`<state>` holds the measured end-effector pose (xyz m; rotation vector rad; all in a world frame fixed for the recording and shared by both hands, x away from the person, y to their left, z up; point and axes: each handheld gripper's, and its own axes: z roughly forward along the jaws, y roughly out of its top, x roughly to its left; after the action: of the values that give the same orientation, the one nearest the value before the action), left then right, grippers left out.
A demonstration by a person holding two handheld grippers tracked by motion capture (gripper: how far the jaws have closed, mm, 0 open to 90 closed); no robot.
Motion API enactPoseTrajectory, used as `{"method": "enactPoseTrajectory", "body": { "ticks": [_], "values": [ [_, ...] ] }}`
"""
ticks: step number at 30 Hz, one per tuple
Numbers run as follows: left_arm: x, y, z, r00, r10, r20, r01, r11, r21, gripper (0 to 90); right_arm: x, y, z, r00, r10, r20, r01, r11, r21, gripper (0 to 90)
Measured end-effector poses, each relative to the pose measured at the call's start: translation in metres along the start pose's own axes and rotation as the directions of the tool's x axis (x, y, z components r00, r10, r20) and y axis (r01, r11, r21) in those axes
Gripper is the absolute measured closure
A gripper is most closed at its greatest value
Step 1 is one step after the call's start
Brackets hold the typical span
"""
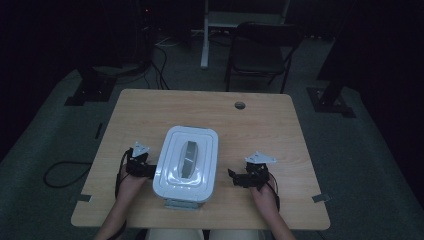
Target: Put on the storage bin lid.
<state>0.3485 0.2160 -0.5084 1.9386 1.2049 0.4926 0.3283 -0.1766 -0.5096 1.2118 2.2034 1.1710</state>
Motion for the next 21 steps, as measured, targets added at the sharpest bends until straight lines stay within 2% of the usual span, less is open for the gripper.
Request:
{"method": "enactPoseTrajectory", "body": {
  "ticks": [4, 9, 11, 16, 17, 21],
  "values": [
    [-0.012, 0.004, 0.002, 0.9997, 0.014, 0.018, -0.015, 0.9998, 0.016, 1.3, -0.006, -0.001, -0.003, 1.0000, 0.004, 0.007, -0.004, 1.000, 0.002, 12.5],
    [-0.035, 0.009, 0.006, 0.9959, 0.053, 0.073, -0.055, 0.9980, 0.032, 1.3, -0.010, -0.004, -0.007, 0.9998, 0.017, -0.001, -0.017, 1.000, -0.005, 12.8],
    [-0.044, 0.011, 0.007, 0.9929, 0.079, 0.089, -0.082, 0.9960, 0.036, 1.3, -0.012, -0.005, -0.009, 0.9999, 0.015, 0.000, -0.015, 1.000, -0.004, 12.7],
    [-0.063, 0.015, 0.011, 0.9840, 0.113, 0.138, -0.120, 0.9920, 0.039, 1.4, -0.016, -0.008, -0.016, 0.9999, 0.012, 0.005, -0.012, 1.000, -0.007, 13.2],
    [-0.066, 0.016, 0.012, 0.9820, 0.123, 0.144, -0.130, 0.9906, 0.042, 1.3, -0.018, -0.009, -0.017, 0.9997, 0.010, 0.022, -0.010, 1.000, -0.006, 13.2],
    [-0.076, 0.016, 0.014, 0.9746, 0.134, 0.180, -0.144, 0.9887, 0.042, 1.3, -0.028, -0.012, -0.023, 0.9992, 0.031, 0.025, -0.031, 1.000, -0.008, 13.3]
  ]
}}
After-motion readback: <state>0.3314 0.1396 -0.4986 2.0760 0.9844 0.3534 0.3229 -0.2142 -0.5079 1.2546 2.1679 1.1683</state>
